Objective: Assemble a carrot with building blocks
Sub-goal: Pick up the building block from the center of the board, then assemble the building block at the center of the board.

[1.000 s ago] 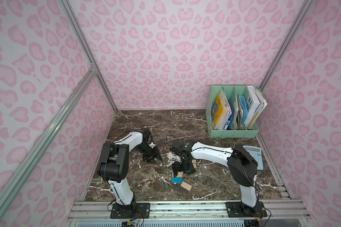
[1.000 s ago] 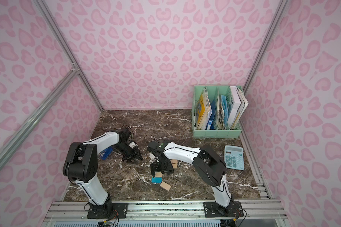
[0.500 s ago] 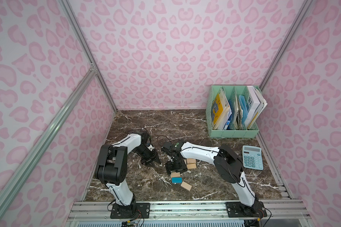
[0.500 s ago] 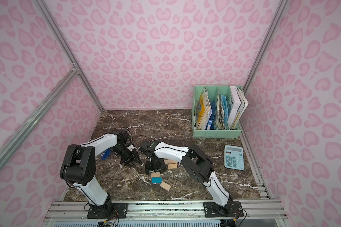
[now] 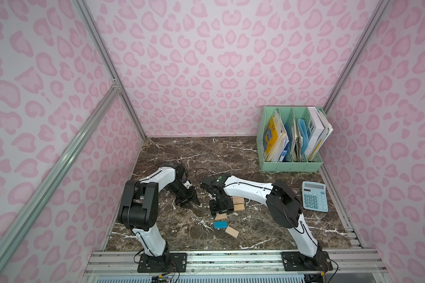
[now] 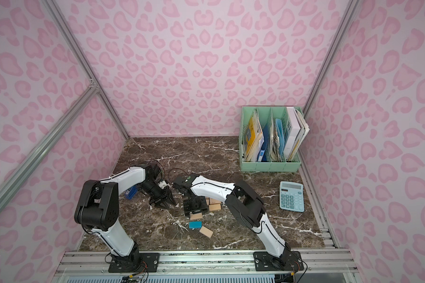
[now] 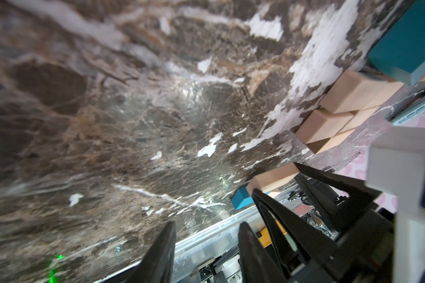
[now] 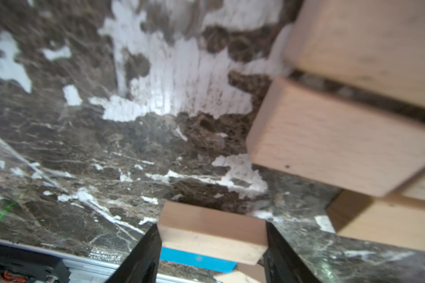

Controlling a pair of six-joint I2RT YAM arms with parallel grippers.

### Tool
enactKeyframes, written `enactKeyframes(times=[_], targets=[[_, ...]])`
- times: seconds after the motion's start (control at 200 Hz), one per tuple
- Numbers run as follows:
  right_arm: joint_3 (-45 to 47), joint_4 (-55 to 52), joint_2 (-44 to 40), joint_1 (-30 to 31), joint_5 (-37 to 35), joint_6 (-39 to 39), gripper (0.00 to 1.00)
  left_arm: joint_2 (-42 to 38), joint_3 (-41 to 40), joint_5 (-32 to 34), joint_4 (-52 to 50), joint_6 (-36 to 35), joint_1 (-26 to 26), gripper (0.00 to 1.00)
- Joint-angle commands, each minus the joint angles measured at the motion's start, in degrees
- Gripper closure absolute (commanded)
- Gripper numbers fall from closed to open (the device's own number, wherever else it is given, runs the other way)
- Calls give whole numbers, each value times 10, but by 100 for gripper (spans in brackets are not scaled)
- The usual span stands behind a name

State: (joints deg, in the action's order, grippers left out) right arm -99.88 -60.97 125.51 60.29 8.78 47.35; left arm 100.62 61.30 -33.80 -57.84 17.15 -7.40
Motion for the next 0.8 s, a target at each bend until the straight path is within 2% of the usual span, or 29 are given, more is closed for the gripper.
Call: enactKeyframes(times=[0.0,0.551,0.636,0.796], targets=[[-5,-27,-10,-6,-30,5,41,-1,-1,-8,-5,-8,1,56],[0,-37,-8,-21,-69,3,36,6,13,-26,-4,-7,2,57],[-1,-35,-5,-21,-73,3,28,8,14,-29,-5,-8,2,57],[-4,-34,-3,-22,-77,1,23,12,16,-33,-7,-10,2,57]])
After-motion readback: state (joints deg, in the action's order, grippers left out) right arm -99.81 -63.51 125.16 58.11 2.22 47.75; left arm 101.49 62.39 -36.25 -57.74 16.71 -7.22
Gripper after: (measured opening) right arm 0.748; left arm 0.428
